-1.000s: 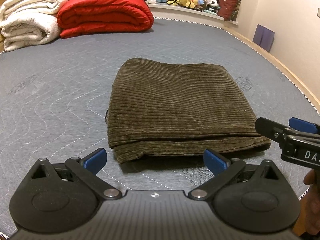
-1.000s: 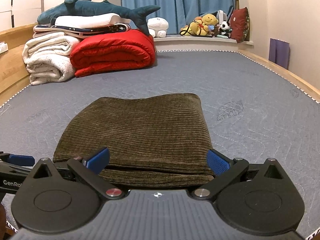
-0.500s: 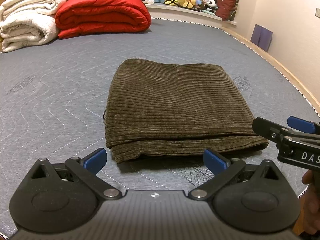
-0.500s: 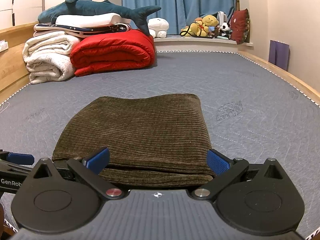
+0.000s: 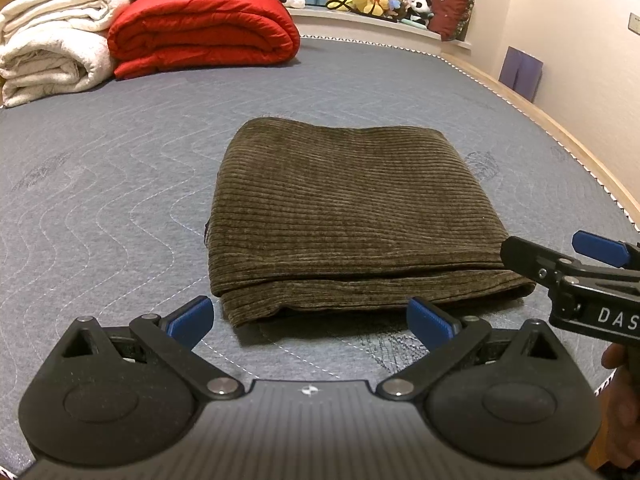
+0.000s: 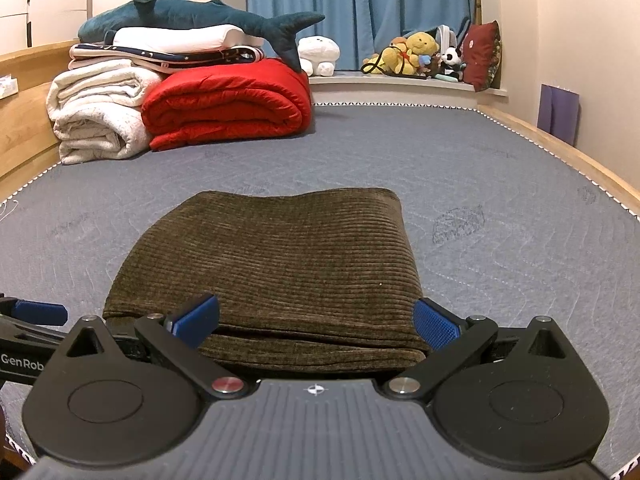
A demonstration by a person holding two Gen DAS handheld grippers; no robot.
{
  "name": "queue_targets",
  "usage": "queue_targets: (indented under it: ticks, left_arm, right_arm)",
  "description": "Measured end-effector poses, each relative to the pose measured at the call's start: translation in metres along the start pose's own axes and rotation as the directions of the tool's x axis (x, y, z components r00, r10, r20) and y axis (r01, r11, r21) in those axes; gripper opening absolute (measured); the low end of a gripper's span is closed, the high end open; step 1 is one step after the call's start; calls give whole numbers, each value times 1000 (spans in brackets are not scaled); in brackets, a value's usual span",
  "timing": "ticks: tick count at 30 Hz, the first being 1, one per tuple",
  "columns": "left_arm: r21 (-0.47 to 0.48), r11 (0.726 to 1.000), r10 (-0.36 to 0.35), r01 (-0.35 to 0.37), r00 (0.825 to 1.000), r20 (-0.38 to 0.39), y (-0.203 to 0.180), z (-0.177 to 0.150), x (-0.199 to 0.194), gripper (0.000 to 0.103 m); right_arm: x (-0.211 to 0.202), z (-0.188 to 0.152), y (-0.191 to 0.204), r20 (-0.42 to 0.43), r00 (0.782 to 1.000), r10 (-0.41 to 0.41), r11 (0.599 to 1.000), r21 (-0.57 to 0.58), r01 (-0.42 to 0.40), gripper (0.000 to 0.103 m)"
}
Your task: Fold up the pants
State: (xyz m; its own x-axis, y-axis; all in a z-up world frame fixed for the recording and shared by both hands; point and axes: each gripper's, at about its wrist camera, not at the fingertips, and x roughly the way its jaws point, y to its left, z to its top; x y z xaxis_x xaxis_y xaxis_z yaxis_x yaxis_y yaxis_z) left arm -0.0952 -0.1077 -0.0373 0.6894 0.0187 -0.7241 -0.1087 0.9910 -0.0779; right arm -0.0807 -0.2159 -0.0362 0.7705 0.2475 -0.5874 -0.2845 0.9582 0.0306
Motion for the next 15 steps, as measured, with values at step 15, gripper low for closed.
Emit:
queue_targets:
  ticks: [15]
  left_arm:
    - [22,1000,-13,13,1000,15,0,-1,-1,103]
  right_arm:
    - [-2,0,2,5,1000,3,1000,-4,-3,102]
